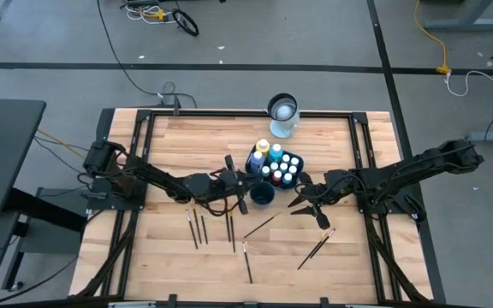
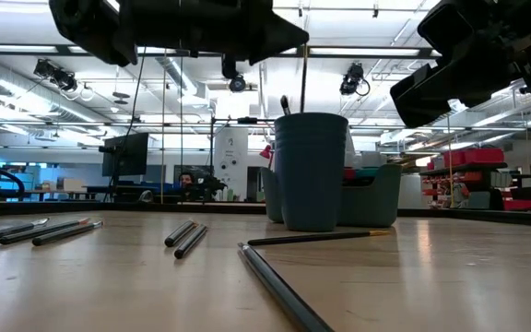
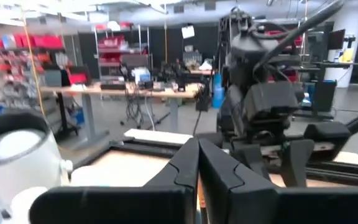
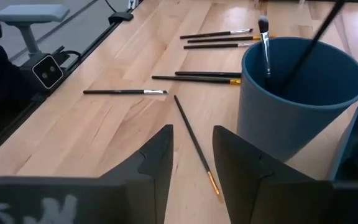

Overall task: Pick & Place Paint Supplies
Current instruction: Put the gold paint brush into the blue cup, then put the silver paint brush into the blue cup

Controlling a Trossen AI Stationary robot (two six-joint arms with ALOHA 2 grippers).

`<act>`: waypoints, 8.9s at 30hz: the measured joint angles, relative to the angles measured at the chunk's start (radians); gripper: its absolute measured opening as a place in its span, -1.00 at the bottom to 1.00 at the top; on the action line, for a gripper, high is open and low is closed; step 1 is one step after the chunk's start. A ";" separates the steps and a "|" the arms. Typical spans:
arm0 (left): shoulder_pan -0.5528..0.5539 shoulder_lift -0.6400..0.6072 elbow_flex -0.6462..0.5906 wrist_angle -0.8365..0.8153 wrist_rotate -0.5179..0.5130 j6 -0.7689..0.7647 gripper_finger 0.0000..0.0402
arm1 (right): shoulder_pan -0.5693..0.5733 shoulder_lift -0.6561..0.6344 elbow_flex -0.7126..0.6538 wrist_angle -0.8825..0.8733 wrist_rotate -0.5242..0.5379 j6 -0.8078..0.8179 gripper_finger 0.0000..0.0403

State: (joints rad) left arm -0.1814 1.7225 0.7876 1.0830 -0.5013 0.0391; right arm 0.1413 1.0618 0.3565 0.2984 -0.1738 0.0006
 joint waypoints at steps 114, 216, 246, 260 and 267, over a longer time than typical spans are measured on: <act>0.000 -0.002 0.000 -0.178 -0.032 -0.159 -0.46 | 0.264 0.389 0.057 0.129 0.309 -0.044 -0.99; -0.036 -0.541 0.000 -0.554 -0.153 0.193 -0.46 | 0.492 -0.100 0.093 -0.807 0.125 0.247 -0.69; -0.035 -0.541 0.000 -0.554 -0.153 0.193 -0.46 | 0.533 0.047 0.023 -0.834 0.195 0.350 -0.73; -0.036 -0.541 0.000 -0.554 -0.153 0.193 -0.46 | 0.540 0.028 0.040 -0.832 0.158 0.328 -0.73; -0.036 -0.541 0.000 -0.554 -0.153 0.193 -0.46 | 0.540 0.019 0.068 -0.812 0.173 0.381 -0.73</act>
State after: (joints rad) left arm -0.2171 1.1816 0.7876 0.5293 -0.6540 0.2325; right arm 0.6815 1.0805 0.4240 -0.5137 -0.0006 0.3814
